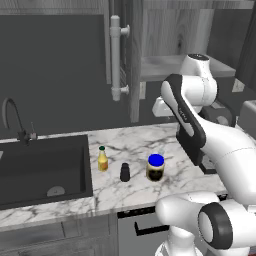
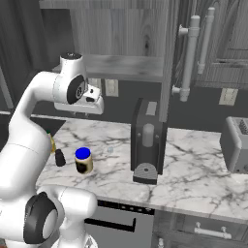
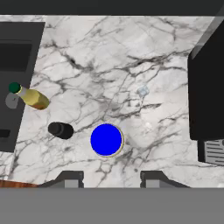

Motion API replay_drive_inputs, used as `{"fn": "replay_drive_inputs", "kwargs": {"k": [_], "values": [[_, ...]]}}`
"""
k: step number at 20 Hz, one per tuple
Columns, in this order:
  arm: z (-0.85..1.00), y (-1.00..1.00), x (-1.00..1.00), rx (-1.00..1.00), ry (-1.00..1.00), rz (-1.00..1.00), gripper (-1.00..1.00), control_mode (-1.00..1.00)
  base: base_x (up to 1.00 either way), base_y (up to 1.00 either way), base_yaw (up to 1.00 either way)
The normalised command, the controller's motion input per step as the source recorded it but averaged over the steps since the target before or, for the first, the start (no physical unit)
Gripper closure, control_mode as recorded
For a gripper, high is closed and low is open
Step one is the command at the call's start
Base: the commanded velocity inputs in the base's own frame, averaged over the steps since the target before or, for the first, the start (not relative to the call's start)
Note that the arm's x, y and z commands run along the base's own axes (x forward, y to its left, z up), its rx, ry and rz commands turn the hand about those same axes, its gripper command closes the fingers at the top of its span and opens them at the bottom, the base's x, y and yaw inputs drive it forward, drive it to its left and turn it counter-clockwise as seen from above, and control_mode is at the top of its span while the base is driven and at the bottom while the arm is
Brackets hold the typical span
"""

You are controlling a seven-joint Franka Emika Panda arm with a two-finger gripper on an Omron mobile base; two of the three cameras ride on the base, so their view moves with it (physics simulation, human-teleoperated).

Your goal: There are various items on the counter. Only move the condiments/shakers into the cabinet.

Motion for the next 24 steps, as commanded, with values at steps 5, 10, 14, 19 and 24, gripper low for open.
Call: {"fn": "replay_drive_inputs", "kwargs": {"k": [5, 10, 14, 19, 24], "values": [[-0.06, 0.0, -0.06, -0.01, 0.0, 0.0, -1.0, -1.0, 0.0, 0.0, 0.0], [-0.08, 0.02, -0.06, -0.01, 0.0, 0.0, -1.0, -1.0, 0.0, 0.0, 0.0], [-0.2, -0.16, -0.27, 0.01, -0.03, 0.09, -1.0, -1.0, 0.0, 0.0, 0.0], [-0.27, -0.17, -0.61, 0.0, -0.08, 0.21, -1.0, -1.0, 0.0, 0.0, 0.0], [-0.32, -0.32, -0.7, 0.05, -0.04, 0.32, -1.0, -1.0, 0.0, 0.0, 0.0]]}}
